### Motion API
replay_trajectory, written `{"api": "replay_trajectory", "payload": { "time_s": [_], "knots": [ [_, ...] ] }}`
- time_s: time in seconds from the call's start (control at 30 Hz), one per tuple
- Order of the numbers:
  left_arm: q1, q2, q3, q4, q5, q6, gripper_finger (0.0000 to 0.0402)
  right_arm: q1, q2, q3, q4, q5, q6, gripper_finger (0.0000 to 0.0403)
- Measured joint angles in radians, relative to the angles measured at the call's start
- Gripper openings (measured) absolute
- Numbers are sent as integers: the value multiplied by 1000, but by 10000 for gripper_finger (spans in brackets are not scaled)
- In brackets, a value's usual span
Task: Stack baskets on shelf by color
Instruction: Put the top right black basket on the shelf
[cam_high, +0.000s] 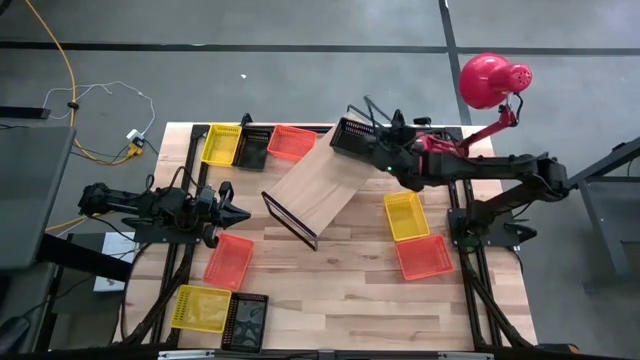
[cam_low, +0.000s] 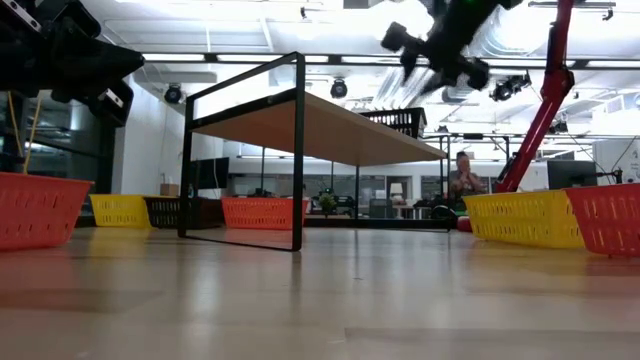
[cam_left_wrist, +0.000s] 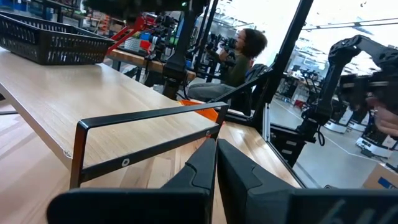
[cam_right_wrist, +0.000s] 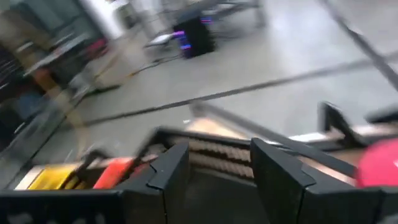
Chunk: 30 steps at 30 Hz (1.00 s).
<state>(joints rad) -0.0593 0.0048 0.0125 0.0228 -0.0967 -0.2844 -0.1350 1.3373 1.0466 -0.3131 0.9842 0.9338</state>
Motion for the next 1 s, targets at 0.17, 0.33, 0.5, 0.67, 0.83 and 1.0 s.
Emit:
{"api": "replay_trajectory", "payload": {
  "time_s": [0.17, 0.33, 0.5, 0.67, 0.83, 1.0],
  "knots": [
    [0, 0, 0, 0, 0, 0, 3, 75, 0, 0, 289, -144, -395, 126],
    [0, 0, 0, 0, 0, 0, 3, 116, 2, 0, 420, -307, -584, 26],
    [0, 0, 0, 0, 0, 0, 3, 113, 28, 0, 363, -413, -595, 13],
    [0, 0, 0, 0, 0, 0, 3, 95, 101, 4, 352, -514, -572, 4],
    [0, 0, 0, 0, 0, 0, 3, 85, 201, 102, 244, -503, -589, 1],
    [0, 0, 0, 0, 0, 0, 3, 74, 310, 296, -41, -388, -629, 0]
  ]
}}
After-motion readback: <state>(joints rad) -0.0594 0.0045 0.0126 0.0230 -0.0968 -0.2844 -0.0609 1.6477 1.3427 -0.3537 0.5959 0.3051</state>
